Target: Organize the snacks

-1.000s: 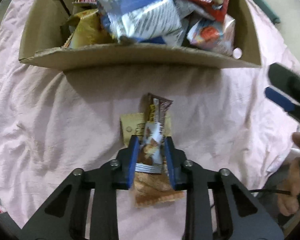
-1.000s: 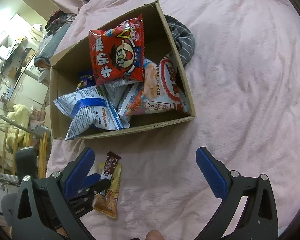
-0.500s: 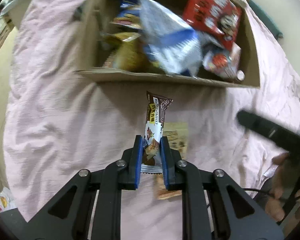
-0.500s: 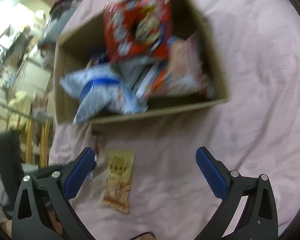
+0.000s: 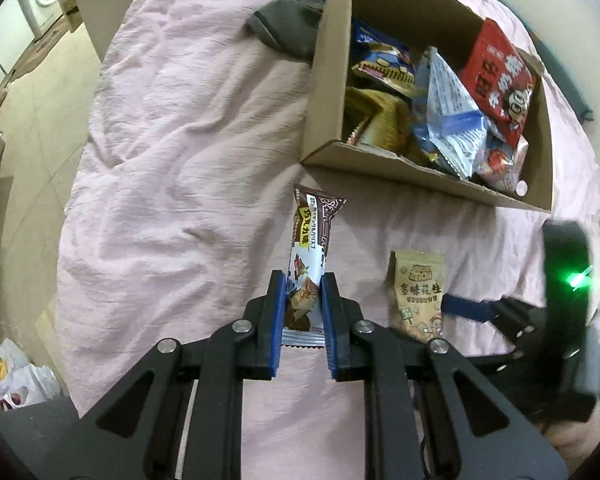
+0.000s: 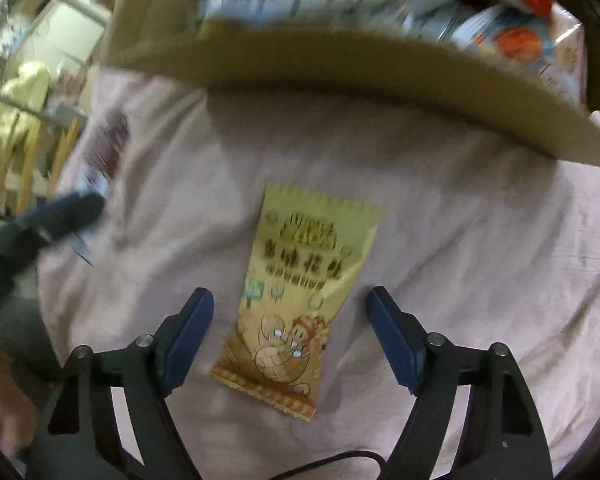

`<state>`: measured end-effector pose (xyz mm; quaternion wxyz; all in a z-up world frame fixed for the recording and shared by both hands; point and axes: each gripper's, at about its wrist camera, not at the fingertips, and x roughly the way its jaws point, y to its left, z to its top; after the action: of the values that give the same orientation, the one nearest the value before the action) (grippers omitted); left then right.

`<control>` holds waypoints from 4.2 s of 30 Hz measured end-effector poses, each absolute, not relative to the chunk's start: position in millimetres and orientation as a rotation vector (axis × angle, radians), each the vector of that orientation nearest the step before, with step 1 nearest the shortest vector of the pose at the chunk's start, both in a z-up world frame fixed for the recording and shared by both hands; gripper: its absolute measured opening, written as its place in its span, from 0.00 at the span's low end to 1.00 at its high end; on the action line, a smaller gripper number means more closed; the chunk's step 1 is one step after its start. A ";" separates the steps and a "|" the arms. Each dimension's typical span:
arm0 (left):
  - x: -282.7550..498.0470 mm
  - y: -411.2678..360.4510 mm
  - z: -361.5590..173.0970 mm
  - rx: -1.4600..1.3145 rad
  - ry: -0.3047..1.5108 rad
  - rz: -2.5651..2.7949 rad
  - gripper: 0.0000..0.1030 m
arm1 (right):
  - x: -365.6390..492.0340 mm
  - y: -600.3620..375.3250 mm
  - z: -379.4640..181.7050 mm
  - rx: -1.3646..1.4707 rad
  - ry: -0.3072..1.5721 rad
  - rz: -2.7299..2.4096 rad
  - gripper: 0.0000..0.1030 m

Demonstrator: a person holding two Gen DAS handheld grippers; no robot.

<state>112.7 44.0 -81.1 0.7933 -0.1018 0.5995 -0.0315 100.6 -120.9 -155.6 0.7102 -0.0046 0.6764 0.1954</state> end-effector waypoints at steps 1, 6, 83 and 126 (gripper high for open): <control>112.8 44.4 -80.2 -0.221 1.288 -0.069 0.14 | 99.3 -119.6 -156.7 -0.029 1.496 0.433 0.75; 116.2 25.0 -82.9 -0.191 1.274 -0.081 0.14 | 93.8 -130.4 -152.6 -0.049 1.445 0.425 0.48; 248.4 -34.7 -24.5 -0.097 0.944 -0.088 0.15 | 197.4 -223.4 -53.7 0.192 0.990 0.421 0.45; 146.4 5.4 40.5 -0.094 0.778 0.002 0.90 | 117.7 -235.0 55.1 0.244 0.657 0.399 1.00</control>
<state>146.4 5.4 40.5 0.9243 -0.0457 0.3790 0.0009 117.7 -235.0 55.1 0.9199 0.1187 0.3195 0.1940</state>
